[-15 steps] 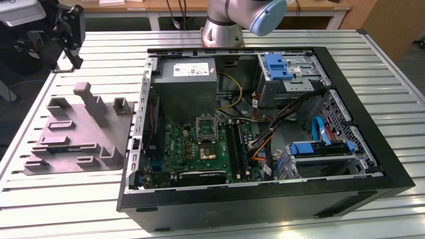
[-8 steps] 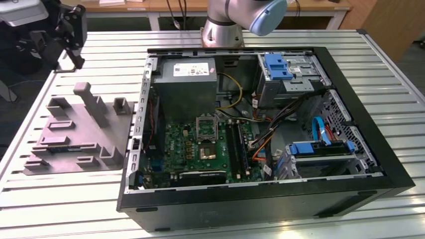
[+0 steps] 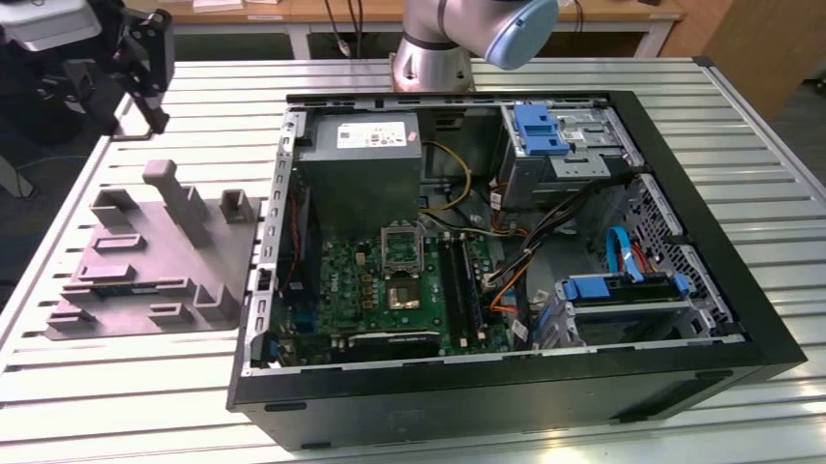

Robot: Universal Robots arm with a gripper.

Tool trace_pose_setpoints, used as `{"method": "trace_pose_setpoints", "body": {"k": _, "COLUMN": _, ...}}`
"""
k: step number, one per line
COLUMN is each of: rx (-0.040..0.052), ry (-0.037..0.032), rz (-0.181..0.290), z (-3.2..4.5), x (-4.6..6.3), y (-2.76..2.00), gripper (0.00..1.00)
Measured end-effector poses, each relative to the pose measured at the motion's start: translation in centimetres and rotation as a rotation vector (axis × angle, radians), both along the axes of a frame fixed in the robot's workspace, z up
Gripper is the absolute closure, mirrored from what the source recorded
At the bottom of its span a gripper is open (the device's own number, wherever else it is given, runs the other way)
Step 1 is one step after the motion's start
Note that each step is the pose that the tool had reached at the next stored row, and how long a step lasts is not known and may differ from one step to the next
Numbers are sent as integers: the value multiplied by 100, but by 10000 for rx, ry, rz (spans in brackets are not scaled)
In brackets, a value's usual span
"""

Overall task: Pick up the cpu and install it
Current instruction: 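Pick up the cpu and move it towards the insertion slot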

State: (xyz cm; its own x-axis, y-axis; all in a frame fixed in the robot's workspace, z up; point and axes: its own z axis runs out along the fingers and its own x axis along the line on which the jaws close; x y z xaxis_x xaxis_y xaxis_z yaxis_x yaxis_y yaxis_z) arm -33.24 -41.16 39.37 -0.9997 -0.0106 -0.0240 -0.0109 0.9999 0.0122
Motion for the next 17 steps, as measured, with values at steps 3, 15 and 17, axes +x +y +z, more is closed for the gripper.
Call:
{"method": "trace_pose_setpoints", "body": {"k": 3, "rx": 1, "ry": -1, "rz": 0, "z": -1, "x": 15, "y": 0, "gripper": 53}}
{"method": "trace_pose_setpoints", "body": {"k": 15, "rx": 1, "ry": 0, "rz": 1, "z": 0, "x": 74, "y": 0, "gripper": 53}}
{"method": "trace_pose_setpoints", "body": {"k": 17, "rx": 1, "ry": 0, "rz": 0, "z": 0, "x": 83, "y": 0, "gripper": 53}}
